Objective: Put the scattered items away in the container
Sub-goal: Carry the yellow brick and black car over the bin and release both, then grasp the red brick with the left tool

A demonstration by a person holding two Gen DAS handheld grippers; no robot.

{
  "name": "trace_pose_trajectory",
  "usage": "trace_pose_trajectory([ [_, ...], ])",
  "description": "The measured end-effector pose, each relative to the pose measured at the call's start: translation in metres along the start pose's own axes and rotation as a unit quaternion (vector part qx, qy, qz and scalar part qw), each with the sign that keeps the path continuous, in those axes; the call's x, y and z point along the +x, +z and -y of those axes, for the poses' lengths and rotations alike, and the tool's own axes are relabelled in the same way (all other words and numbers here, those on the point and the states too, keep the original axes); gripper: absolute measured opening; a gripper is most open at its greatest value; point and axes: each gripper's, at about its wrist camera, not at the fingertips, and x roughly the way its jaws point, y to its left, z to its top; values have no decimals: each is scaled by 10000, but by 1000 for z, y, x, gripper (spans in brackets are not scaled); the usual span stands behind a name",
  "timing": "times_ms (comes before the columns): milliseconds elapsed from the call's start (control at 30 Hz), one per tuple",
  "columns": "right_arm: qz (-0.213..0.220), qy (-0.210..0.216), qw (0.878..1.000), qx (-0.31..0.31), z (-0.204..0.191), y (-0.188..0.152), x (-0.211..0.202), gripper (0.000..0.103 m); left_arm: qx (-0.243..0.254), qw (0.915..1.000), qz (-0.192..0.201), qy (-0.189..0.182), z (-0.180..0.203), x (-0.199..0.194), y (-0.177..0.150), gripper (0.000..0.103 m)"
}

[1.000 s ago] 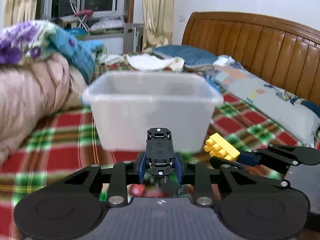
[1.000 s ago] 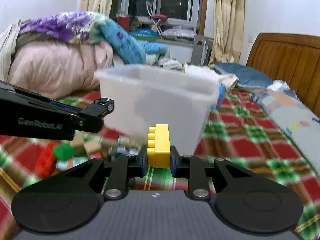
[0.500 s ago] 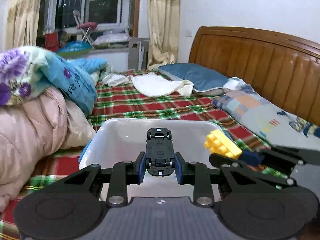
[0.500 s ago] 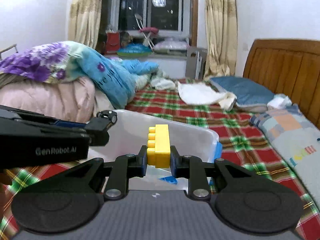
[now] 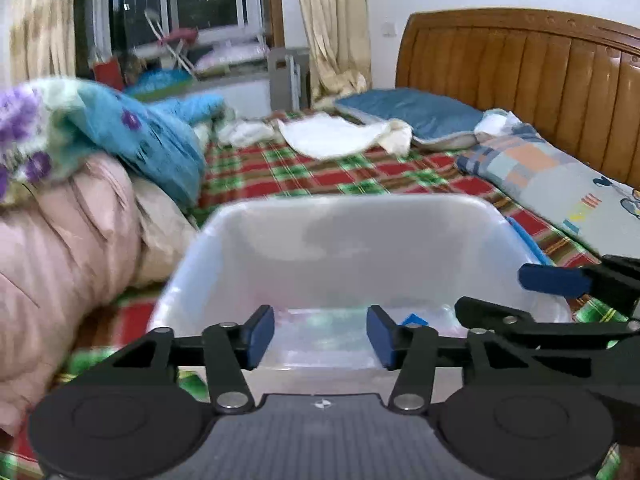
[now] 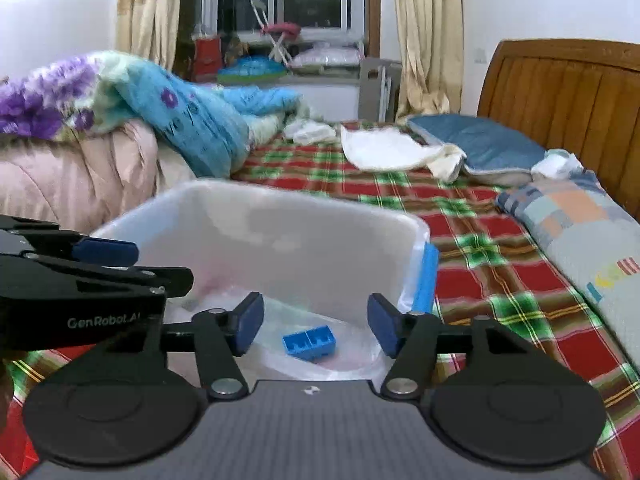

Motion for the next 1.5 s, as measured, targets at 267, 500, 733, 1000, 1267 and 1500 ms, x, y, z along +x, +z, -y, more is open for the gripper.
trace_pose_trajectory([
  [267, 660, 505, 9963, 212, -6, -31, -53, 87, -357, 9982, 383, -288, -21, -68, -41, 67],
  [500, 370, 921, 9950, 129, -30, -103, -74, 88, -664, 9971, -28, -363, -36, -95, -121, 68],
  [733, -20, 913, 9952, -352, -60, -144, -82, 64, -1162, 9928, -142, -256, -48, -114, -179, 68],
  [1000, -393, 915, 9946, -299, -67, -157, -72, 53, -1108, 9932, -273, 241, -48, -111, -196, 68],
  [1267, -284, 864, 9947, -488, -74, -166, -72, 54, -1282, 9869, -690, 701, -55, -67, -197, 66],
  [1500, -239, 809, 9958, -342, -76, -158, -64, 55, -1353, 9883, -592, 373, -65, -81, -205, 31],
])
